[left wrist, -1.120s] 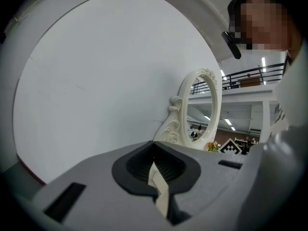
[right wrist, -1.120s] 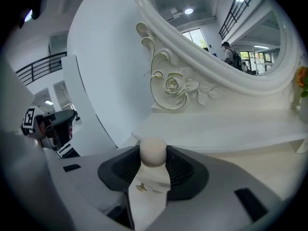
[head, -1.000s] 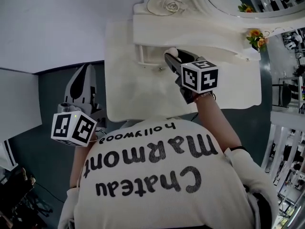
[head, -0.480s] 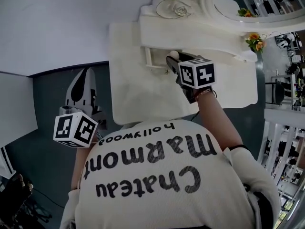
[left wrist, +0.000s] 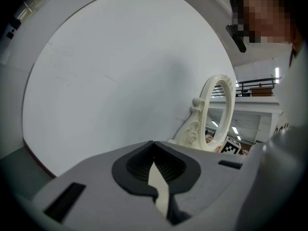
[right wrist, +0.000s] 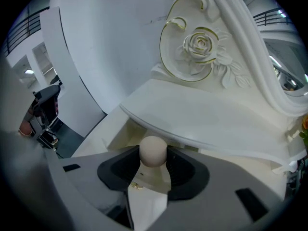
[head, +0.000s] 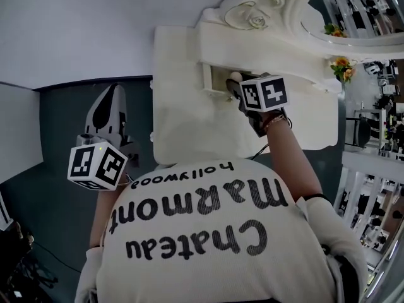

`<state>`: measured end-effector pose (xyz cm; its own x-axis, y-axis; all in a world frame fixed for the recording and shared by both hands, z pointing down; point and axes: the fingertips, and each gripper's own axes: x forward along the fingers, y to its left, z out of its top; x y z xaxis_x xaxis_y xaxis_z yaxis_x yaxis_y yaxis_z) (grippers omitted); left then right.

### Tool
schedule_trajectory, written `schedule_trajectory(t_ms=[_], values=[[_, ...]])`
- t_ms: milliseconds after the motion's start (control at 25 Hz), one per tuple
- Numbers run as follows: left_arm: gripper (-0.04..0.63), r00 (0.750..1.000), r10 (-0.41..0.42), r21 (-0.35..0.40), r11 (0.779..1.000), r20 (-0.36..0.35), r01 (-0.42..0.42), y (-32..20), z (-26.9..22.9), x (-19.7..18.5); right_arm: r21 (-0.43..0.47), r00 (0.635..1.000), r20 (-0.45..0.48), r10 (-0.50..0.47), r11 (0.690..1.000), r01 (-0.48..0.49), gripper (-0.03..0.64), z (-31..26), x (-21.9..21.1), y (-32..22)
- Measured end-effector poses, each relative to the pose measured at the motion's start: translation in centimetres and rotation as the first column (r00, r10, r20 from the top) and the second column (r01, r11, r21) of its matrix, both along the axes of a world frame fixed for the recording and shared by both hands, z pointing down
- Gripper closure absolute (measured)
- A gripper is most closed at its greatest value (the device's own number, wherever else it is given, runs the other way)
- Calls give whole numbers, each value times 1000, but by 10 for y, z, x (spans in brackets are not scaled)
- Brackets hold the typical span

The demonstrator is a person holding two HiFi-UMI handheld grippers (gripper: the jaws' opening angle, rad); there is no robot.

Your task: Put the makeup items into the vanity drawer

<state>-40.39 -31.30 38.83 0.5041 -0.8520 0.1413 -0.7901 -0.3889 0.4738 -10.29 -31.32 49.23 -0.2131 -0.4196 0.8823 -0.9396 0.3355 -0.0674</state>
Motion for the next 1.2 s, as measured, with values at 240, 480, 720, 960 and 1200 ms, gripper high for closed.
schedule_trajectory(t_ms=[240, 480, 720, 960, 1200], values=[[586, 1000, -5, -3, 1000, -9, 5, -9, 4, -3, -71, 1000, 11, -7, 997, 8, 433, 9, -4, 2], [586, 1000, 4, -16, 1000, -16, -4, -12, 7, -2, -94, 1000, -4, -21, 995, 20, 426, 10, -5, 0], [586, 1000, 0, -30, 1000, -17, 0, -10, 14, -1, -111, 1000, -7, -9, 994, 9, 420, 15, -2, -1], [586, 1000, -13, -36, 999, -15, 12, -5, 15, -2, -117, 1000, 4, -5, 993, 5, 410, 15, -1, 0], [586, 999, -26, -33, 999, -19, 25, -4, 14, -4, -119, 1000, 16, 1, 993, 1, 394, 15, -3, -1]])
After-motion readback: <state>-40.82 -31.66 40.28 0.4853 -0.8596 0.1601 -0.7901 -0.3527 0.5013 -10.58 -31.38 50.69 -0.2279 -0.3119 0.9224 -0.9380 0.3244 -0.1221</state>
